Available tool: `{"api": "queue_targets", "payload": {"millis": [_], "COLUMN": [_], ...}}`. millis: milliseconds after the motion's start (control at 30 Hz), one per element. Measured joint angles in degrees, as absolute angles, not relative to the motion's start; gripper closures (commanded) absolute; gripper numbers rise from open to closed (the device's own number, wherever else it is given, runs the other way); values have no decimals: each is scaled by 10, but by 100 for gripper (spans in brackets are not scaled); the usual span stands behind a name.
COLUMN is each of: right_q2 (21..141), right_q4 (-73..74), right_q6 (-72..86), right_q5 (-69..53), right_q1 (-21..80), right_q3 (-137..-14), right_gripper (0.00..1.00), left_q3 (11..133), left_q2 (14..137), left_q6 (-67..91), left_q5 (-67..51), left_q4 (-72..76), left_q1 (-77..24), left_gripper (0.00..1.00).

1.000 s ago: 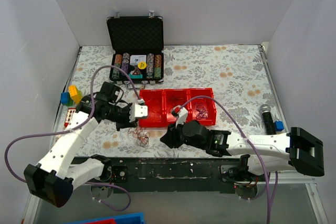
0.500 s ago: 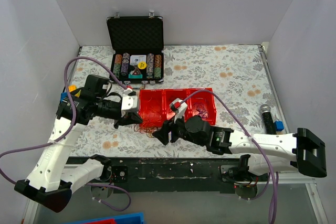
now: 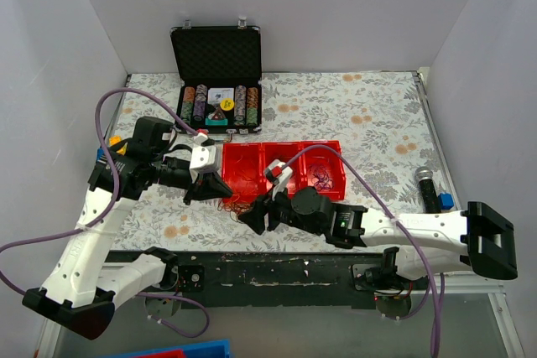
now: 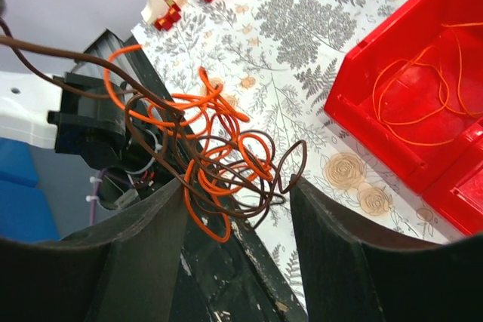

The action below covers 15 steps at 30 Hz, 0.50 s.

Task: Untangle the cables

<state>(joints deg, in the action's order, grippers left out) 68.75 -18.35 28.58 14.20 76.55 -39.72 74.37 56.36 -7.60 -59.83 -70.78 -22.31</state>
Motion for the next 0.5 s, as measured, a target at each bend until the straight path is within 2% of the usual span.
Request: {"api": "queue_targets", "payload": {"millis": [267, 500], "right_q2": [697, 669], "right_q4": [-199, -203], "right_q6": [287, 339], "right_q5": [142, 150], "right_q1": [766, 785], "right_q3": [-400, -281], "right_gripper": [71, 85], "left_q3": [751, 764], "left_q2": [564, 560], "left_q6": [-44, 4], "left_q5": [-606, -603], "left_q4": [-687, -637], "left_q1": [-223, -223], "left_gripper": [100, 100]}}
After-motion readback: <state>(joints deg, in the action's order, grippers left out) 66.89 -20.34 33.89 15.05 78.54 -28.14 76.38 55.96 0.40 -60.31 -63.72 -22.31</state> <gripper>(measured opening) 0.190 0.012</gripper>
